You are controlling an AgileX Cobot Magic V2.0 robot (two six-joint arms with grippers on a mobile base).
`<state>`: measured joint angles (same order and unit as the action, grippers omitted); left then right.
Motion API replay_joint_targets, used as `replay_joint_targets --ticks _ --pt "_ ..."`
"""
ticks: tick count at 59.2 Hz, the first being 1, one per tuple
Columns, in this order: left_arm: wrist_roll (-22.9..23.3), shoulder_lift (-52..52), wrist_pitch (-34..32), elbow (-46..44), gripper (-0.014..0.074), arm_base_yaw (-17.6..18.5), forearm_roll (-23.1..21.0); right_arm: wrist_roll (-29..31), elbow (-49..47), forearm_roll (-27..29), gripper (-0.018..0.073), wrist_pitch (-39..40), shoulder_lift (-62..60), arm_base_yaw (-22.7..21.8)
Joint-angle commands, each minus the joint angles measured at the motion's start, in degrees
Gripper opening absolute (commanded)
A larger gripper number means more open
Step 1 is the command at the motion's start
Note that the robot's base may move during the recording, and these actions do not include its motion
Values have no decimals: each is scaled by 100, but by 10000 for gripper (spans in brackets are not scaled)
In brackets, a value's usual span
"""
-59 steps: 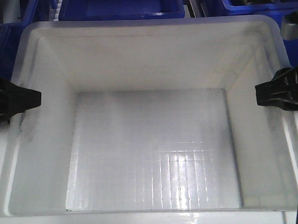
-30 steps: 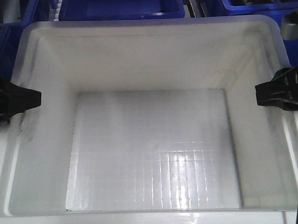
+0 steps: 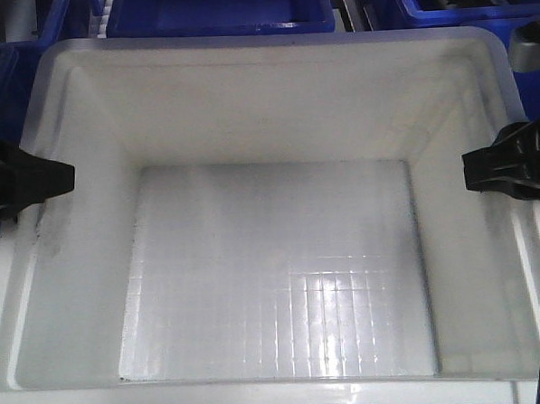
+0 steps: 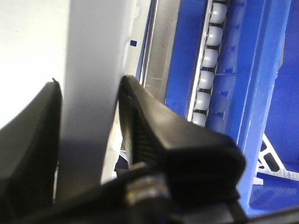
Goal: Move bin from left to right shelf
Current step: 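Hold the white tote level above the roller shelf with both grippers, then push the held tote forward onto the roller shelf with both grippers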
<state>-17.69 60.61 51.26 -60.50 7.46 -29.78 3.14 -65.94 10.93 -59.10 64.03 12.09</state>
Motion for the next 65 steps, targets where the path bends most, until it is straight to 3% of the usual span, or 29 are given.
replay_joint_targets --ticks 1,65 --pt "-215 -142 -313 -279 -4 67 -660 196 -256 503 -4 713 -169 45" --pt "-220 239 -735 -279 -4 67 -494 411 -256 490 -4 1714 237 45"
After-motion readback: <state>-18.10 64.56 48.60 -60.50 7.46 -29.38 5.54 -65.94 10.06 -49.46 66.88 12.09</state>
